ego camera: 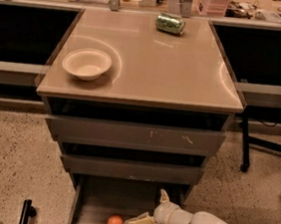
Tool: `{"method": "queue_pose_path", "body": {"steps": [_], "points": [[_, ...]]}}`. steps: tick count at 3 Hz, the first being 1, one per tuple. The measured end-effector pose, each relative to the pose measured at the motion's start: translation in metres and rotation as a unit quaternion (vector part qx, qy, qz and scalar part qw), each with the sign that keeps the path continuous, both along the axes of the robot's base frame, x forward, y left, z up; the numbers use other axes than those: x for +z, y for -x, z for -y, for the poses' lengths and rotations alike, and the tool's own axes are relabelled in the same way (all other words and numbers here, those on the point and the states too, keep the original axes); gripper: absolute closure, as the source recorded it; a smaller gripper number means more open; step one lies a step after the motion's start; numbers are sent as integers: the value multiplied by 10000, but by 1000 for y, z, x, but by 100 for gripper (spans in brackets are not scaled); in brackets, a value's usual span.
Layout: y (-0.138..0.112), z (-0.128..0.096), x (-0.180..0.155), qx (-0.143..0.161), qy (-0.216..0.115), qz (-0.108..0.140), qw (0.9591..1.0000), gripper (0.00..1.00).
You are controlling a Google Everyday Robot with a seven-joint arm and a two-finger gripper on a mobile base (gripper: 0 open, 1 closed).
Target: Pick orange from bottom drawer and place on counter
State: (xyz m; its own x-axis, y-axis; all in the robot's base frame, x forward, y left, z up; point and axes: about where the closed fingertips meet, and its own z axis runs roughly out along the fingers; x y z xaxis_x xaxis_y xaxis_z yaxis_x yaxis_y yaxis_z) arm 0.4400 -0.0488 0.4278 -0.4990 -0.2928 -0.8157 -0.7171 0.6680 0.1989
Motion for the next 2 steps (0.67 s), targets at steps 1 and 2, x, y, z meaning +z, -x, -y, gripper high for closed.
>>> {"method": "queue_pose_path", "body": {"steps": [1,2], "points": [[2,-2,0,178,43,110,9998,0],[-5,-4,-12,625,-51,615,9961,0]]}}
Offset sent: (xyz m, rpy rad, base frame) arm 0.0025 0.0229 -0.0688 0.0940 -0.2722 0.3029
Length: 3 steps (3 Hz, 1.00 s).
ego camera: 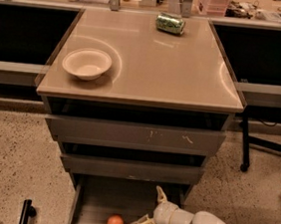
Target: Pick orange from bottom drawer and place on counter
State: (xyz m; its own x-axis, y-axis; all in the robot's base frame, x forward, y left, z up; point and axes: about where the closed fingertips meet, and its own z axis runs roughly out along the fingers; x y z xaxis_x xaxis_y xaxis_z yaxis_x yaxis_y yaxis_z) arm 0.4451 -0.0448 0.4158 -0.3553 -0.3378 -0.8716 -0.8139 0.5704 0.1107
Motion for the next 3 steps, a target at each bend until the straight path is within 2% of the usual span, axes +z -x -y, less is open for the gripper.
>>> {"method": "queue_pose_path", "body": {"steps": [1,2,3], "points": [[-10,-11,-41,511,-288,160,9981,0],[-9,-13,-46,487,-213,113,9985,0],[-11,-26,-89,643,-83,-74,9979,0]]}}
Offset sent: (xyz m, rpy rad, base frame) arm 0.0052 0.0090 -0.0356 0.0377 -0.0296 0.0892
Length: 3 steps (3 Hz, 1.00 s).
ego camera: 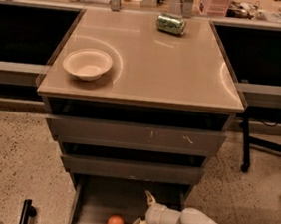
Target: Pick orange from bottom drawer and place on counter
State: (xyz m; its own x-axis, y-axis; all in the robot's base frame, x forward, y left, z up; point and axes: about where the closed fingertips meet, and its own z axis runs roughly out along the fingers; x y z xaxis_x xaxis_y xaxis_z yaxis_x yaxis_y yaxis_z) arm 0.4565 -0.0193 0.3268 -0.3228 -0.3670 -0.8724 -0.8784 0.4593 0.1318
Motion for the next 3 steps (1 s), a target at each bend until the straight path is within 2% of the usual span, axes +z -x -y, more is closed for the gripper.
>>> {"method": "queue_pose_path", "body": {"steps": [1,2,3], "points": [[-7,-22,-47,248,104,-262,9993,0],[-7,-22,-47,248,103,-262,9993,0],[-6,-33,-68,18,-15,-438,9990,0]]}}
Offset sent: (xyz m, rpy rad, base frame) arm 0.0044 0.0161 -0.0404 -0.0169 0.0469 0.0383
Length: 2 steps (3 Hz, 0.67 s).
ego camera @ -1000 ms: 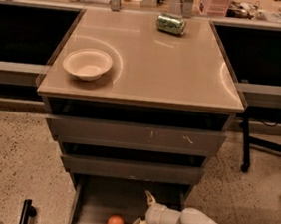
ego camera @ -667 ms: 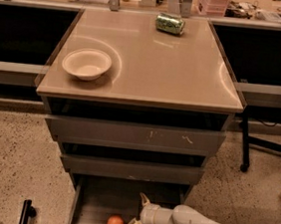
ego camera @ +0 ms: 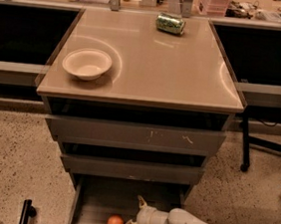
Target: Pick orange from bottom drawer and place on counter
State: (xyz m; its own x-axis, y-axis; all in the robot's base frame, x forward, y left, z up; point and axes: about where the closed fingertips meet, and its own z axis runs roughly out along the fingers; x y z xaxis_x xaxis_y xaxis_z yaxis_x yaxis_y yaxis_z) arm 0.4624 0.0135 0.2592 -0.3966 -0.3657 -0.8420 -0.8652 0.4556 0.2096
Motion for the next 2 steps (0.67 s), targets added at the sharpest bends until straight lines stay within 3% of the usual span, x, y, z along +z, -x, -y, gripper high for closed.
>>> {"method": "queue_pose_path", "body": {"steps": [2], "points": [[-16,-34,-29,-274,-163,-101,9994,0]]}}
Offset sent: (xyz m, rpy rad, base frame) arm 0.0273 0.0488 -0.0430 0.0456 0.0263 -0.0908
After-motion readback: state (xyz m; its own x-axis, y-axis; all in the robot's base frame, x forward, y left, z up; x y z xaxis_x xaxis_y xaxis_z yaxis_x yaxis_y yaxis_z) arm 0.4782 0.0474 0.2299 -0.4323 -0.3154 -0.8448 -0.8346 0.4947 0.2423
